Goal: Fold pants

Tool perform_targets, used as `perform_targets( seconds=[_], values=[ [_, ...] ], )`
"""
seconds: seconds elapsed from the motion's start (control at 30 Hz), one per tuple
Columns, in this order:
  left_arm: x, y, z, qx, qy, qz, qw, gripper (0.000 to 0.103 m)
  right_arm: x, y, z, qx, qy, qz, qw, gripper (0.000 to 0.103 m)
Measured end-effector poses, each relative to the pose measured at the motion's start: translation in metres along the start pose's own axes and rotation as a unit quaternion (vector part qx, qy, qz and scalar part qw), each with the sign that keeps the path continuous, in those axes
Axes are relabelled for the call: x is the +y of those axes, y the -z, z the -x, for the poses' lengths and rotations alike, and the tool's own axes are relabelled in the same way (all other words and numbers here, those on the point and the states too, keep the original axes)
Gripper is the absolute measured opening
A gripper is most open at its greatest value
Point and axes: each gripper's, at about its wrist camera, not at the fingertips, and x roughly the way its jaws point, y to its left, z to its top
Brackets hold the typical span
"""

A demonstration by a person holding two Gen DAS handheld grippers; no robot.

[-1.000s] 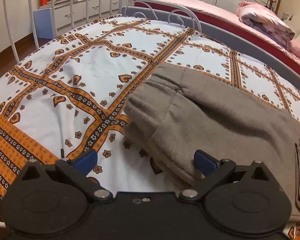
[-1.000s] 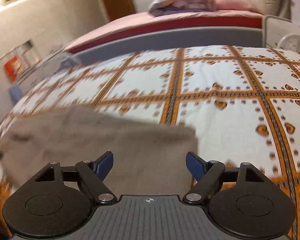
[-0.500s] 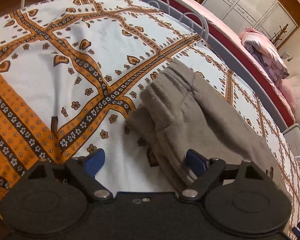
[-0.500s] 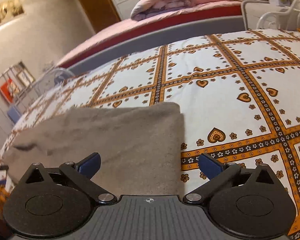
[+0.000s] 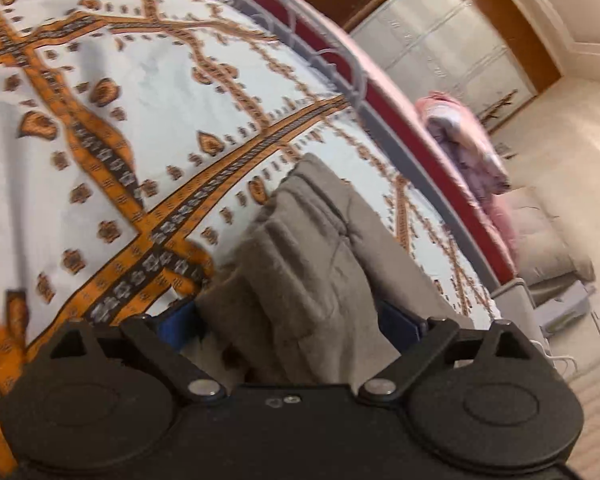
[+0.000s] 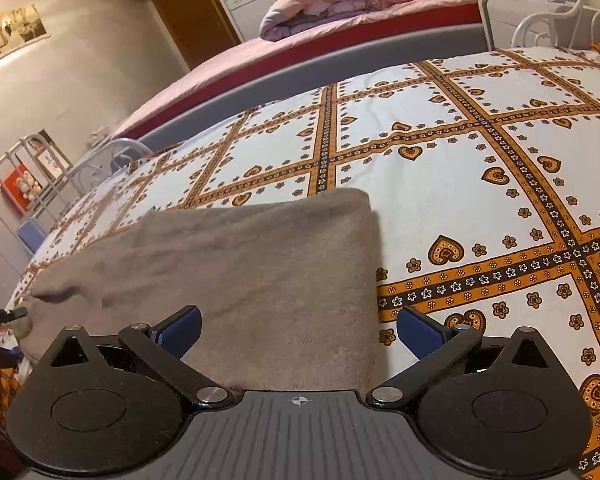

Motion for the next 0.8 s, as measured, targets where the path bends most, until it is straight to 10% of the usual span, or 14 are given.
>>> perform_targets(
  seconds=[0.43, 0.47, 0.57, 0.8],
  values=[
    [0.006, 0.024, 0.006, -0.097, 0.021, 0.031, 0.9946, 0.076, 0.004, 0.0, -0.007, -0.005, 0.012, 0.011, 1.0, 0.103],
    [0.007, 0.023, 0.006, -0.1, 0.01, 0.026, 0.9946, 0.049, 0.004, 0.001, -0.007, -0.005, 0.014, 0.012, 1.0, 0.103],
    [0.013, 0.025, 0.009, -0.113, 0.021, 0.037, 0.9927, 0.031, 0.0, 0.0, -0.005, -0.012, 0.019, 0.006, 1.0, 0.103],
    [-0.074, 0.014, 0.033, -0.132, 0.001, -0.12, 0.984, 0.026, -0.003, -0.009, 0.005, -0.027, 0.024, 0.012, 0.999, 0.103]
  ],
)
